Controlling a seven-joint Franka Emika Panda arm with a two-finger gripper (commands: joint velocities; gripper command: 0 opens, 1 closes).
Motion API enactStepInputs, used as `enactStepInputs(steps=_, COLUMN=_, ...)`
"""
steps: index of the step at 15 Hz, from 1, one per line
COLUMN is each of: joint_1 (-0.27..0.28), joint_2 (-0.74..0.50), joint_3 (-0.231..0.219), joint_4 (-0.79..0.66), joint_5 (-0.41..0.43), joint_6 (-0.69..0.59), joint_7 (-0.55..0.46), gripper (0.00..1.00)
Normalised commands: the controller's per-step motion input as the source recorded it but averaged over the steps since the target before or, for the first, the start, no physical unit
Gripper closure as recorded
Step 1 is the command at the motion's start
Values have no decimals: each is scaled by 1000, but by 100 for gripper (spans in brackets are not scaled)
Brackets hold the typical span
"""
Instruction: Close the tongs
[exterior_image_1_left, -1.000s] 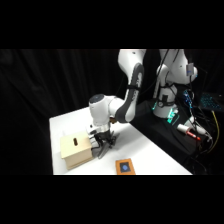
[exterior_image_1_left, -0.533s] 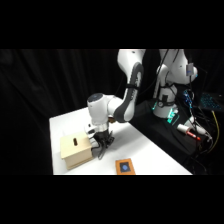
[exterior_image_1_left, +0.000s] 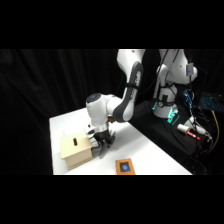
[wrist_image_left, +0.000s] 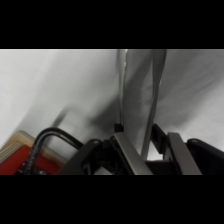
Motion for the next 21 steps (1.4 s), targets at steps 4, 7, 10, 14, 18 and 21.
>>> enactStepInputs(steps=4, joint_1=-41, joint_2=-90, joint_3=64, joint_4=51, joint_5=0, joint_6=-288, joint_7=52, gripper=0)
enactStepInputs(steps=7, joint_1=-19, joint_2=-230, joint_3=50, joint_4=-31, joint_5=4, joint_6=-265, joint_7=76, gripper=0)
enactStepInputs(steps=10, joint_1=2, joint_2=-372, joint_3=34, joint_4=-117, joint_5=5, joint_6=-244, joint_7=102, gripper=0)
enactStepInputs(steps=14, joint_1=48, joint_2=-468, joint_3=2, joint_4=-197, joint_5=-16, joint_6=-227, joint_7=144, gripper=0)
enactStepInputs(steps=18, joint_1=53, joint_2=-499, joint_3=1, joint_4=-208, joint_5=61, joint_6=-260, joint_7=163, gripper=0)
enactStepInputs(steps=21, joint_1=80, joint_2=-500, joint_3=-31, joint_4=-181, joint_5=55, joint_6=-217, joint_7=155, gripper=0)
